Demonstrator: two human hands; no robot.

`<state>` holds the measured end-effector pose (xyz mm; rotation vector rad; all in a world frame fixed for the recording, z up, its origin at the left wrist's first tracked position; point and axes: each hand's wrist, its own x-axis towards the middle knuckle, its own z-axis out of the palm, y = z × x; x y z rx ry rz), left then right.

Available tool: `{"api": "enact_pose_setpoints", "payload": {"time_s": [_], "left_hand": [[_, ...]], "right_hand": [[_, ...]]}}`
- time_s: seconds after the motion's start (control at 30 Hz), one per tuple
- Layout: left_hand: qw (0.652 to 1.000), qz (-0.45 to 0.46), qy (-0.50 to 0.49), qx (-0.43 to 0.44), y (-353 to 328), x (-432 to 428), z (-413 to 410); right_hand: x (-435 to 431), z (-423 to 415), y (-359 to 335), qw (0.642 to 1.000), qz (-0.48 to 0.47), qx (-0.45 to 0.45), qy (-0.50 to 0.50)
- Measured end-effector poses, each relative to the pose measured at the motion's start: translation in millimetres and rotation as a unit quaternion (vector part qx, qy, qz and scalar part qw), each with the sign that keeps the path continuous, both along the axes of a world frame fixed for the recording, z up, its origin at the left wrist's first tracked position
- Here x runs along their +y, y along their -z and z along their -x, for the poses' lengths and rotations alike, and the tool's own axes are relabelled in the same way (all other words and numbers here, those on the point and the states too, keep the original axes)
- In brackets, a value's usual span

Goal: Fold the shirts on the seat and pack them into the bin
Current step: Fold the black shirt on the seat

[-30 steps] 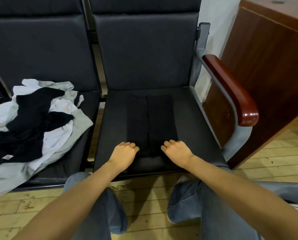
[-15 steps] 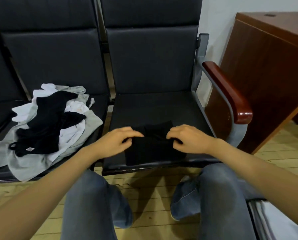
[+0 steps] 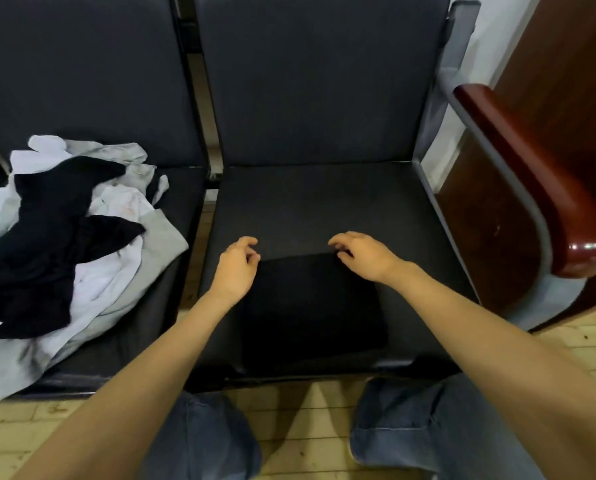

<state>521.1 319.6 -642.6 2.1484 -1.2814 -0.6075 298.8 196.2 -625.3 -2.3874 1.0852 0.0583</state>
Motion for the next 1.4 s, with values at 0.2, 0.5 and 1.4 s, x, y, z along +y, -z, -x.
{"api": "enact_pose_setpoints", "payload": {"time_s": [0.2,0.5,1.4], "left_hand": [[0.997,-0.002,-0.069,0.043,-2,26,9],[0.989,0.102,-0.102,0.039,-5,59,32],[0.968,-0.02,0.039,-0.247,36,53,62]], "right_hand": [[30,30,16,0.958,0.031,-0.16,0.236],[64,38,7,0.96,-0.01,-0.157,0.233],[79,11,34,0.995,0.074,0.015,0.068]]}}
